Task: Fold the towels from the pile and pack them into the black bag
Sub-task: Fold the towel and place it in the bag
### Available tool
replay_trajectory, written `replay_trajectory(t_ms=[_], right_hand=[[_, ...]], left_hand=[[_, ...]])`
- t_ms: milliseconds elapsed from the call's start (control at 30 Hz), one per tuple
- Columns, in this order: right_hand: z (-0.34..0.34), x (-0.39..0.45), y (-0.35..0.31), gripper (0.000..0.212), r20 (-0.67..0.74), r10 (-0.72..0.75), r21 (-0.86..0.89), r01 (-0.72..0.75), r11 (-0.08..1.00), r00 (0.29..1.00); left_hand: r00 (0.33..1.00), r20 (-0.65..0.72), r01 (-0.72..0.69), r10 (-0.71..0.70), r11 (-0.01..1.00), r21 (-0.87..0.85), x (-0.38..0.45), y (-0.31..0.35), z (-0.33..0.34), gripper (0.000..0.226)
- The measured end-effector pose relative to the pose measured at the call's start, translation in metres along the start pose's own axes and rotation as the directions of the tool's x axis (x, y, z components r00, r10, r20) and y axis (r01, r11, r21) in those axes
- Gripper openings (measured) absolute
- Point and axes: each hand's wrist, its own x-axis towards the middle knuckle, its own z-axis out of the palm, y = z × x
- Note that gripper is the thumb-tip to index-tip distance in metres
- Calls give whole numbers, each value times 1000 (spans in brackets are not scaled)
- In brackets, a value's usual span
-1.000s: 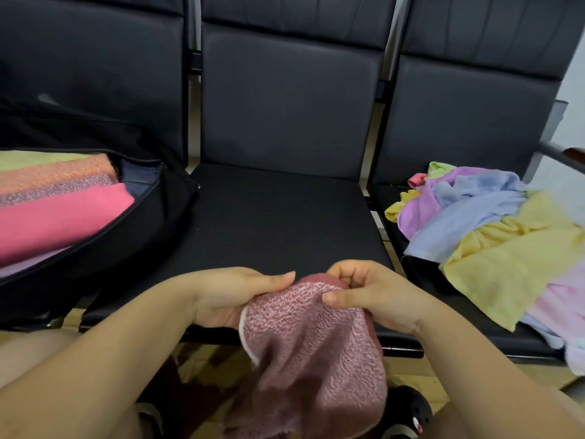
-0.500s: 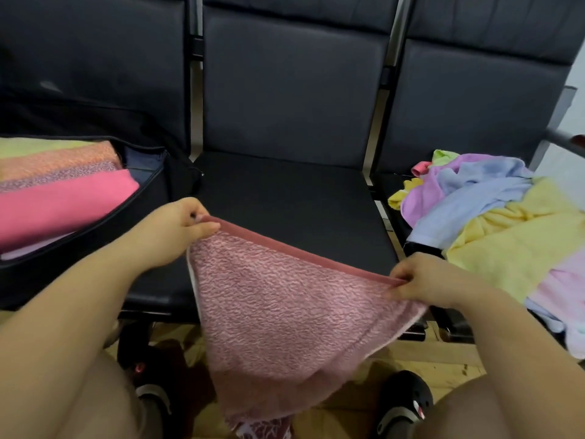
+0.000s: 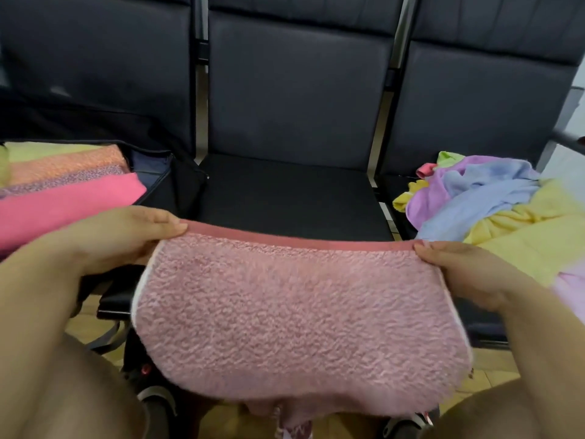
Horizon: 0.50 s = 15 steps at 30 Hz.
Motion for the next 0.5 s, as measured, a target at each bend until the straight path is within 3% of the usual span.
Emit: replay_trajectory(t_ms=[67,133,167,233,300,367,433,500], right_hand=[[0,8,1,99,-104,-57,-50,52,997,993],[1,12,0,50,-211,-155,-243,102,965,965],[-1,15,-1,29,-265,-211,-401,92,912,941],[-5,23,-2,27,-355,-299,-617,18,787,886],[-3,34,-2,35,-398,-319,-646,-16,763,860],[4,44,-1,33,-448,-310,-544,20,839,838],[12,55,0,26,-518,-364,-492,79,867,774],[26,65,-2,33,-532,-420,-553,75,830,735]], left_hand=[[993,-117,-7,27,987,163,8,0,10,51],[962,-253,-18,105,946,324,16,2,15,19],[935,-313,-14,167,900,436,20,4,15,15],[893,-372,1,253,826,564,26,9,16,15],[878,-404,6,258,837,547,37,11,20,22],[858,-468,-47,209,941,336,50,12,27,21],[824,-533,-156,192,981,113,64,11,34,15],[753,-600,-199,271,962,185,80,5,40,9]])
